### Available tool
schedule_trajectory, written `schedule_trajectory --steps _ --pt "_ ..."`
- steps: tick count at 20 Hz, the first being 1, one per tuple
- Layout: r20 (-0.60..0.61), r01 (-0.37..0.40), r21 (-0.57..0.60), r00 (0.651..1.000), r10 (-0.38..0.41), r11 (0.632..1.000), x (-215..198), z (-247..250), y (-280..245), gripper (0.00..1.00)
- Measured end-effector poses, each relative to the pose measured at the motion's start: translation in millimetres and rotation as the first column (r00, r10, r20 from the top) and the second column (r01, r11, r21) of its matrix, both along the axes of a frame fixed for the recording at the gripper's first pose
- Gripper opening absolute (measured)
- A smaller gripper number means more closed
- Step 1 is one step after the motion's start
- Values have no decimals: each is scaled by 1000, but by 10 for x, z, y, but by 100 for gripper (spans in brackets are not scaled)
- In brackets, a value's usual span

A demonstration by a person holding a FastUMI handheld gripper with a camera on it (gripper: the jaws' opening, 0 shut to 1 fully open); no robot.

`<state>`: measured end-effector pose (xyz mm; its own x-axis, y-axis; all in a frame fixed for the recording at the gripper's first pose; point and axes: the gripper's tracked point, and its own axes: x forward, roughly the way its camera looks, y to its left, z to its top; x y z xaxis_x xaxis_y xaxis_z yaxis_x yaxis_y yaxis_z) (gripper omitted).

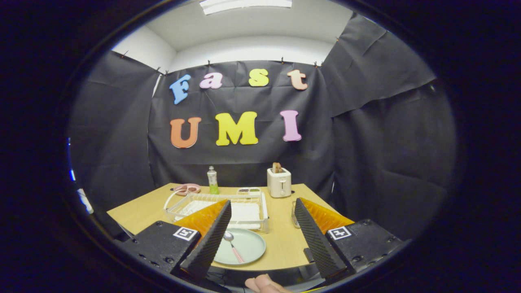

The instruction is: Take the plate from the dish rack, then take the spoon from the basket and place it into the plate.

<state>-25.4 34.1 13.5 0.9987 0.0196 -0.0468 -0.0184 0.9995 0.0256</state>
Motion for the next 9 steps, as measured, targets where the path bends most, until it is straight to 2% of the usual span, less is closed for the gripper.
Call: schedule_trajectory --steps 5,9 --pt "-19 -24 50 1000 25 998 -55 -3 25 100" --pt "-20 -11 51 1000 12 999 -13 -16 -7 100"
